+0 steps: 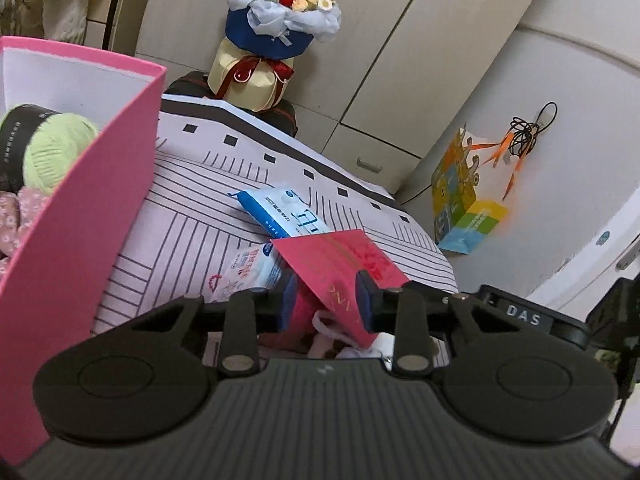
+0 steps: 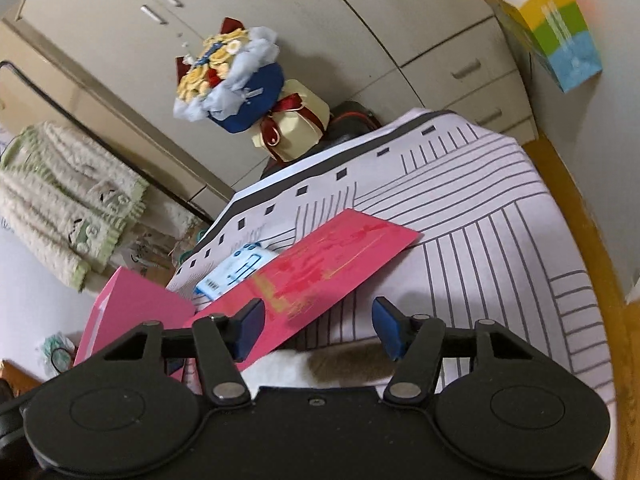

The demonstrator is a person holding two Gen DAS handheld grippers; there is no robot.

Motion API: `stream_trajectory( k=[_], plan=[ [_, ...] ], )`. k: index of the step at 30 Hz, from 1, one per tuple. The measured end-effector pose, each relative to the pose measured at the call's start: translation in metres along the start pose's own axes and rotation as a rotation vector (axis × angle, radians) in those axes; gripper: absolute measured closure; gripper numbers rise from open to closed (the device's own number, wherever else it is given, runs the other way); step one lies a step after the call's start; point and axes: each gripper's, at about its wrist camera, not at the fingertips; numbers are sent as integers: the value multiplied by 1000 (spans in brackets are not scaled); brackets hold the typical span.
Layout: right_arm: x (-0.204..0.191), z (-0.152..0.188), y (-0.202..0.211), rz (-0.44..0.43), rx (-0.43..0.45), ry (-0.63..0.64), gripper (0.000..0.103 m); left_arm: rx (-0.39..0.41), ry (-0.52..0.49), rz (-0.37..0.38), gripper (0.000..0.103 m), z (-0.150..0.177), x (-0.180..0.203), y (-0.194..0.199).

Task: Organize soft objects
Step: 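Move the right tool to the red envelope and close on its edge, then lift the red envelope with the right gripper and carry it over the box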

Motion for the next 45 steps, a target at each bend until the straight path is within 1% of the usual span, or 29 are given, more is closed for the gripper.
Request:
stream_trajectory(
  k=[4,7,8,10,12,13,14,15,16,18,22,30,34,42,45],
  plan=[
    [11,-3,-15,-11,-21,-61,39,-19,15,5,72,1,0,-10],
    [15,-4,-22,-28,-17,-99,39,-25,25,4,72,3,-1,-18],
    [16,-4,-24,-37,-10,-112,40,-31,30,-2,72,4,-1,-21],
    [17,-3,-27,-53,-6,-132,44,-25,42,0,72,7,-2,-24],
    [19,-3,-29,-71,-12,-153,60,-19,54,8,72,9,-3,-25],
    [20,-2,-31,-86,-16,-160,66,-18,59,13,76,9,-4,-26],
    [20,-1,-31,-98,-15,-167,69,-16,60,19,83,9,-3,-27],
    [20,-1,-30,-102,-10,-170,75,-15,61,17,86,10,-3,-26],
    [20,-1,-28,-108,-5,-166,77,-11,59,27,91,10,-3,-26],
    [18,0,-24,-121,2,-157,82,-11,46,42,92,10,0,-23],
    [9,1,-13,-124,13,-117,86,-4,6,49,92,8,6,-13],
    [-13,9,15,-129,17,-30,86,7,-56,64,91,7,15,20],
    [-24,24,31,-121,19,28,86,0,-82,77,91,14,16,40],
    [-33,56,60,-149,18,61,86,1,-138,105,91,31,15,80],
    [-37,67,71,-156,14,79,86,7,-188,84,91,36,20,96]
  ],
)
Point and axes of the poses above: each gripper's, at about its wrist camera, not at the fingertips, and y roughly against the way its jaws point, x to its right, z to its underside, and after that the axes turned 12 degrees about -y, right-handed
